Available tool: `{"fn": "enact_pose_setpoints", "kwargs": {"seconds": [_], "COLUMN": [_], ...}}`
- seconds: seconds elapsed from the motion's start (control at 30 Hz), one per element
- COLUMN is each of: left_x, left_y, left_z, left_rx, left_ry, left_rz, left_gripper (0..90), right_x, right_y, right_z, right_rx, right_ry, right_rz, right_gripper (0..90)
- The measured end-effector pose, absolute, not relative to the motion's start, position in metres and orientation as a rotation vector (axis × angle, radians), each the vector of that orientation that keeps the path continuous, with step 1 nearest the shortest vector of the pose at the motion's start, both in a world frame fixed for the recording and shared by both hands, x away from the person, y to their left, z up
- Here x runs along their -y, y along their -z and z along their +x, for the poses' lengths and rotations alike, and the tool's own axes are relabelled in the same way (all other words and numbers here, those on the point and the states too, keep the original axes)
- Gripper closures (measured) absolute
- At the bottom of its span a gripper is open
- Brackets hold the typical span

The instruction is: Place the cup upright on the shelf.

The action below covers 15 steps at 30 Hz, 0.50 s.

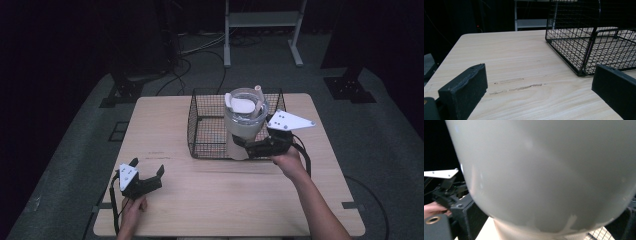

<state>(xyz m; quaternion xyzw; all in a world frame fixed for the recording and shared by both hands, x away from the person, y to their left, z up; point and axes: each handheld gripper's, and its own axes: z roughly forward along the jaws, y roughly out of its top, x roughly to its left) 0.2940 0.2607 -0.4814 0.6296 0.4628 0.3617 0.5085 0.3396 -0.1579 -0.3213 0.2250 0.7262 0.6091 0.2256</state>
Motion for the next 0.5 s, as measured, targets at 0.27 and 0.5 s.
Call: {"fn": "enact_pose_setpoints", "kwargs": {"seconds": [0.27, 0.5], "left_x": [-0.261, -0.262], "left_y": [0.481, 0.481], "left_z": [0.294, 0.294], "left_rx": [-1.115, -1.114], "left_ry": [-0.870, -0.867], "left_rz": [1.515, 1.514], "left_gripper": [0.0, 0.0], "right_x": [0.143, 0.128], "right_y": [0.312, 0.308], "right_z": [0.372, 0.396], "right_rx": [-2.019, -2.041], "right_ry": [-1.659, -1.638], "right_rz": [0.631, 0.628], "right_gripper": [6.1, 6.1]}}
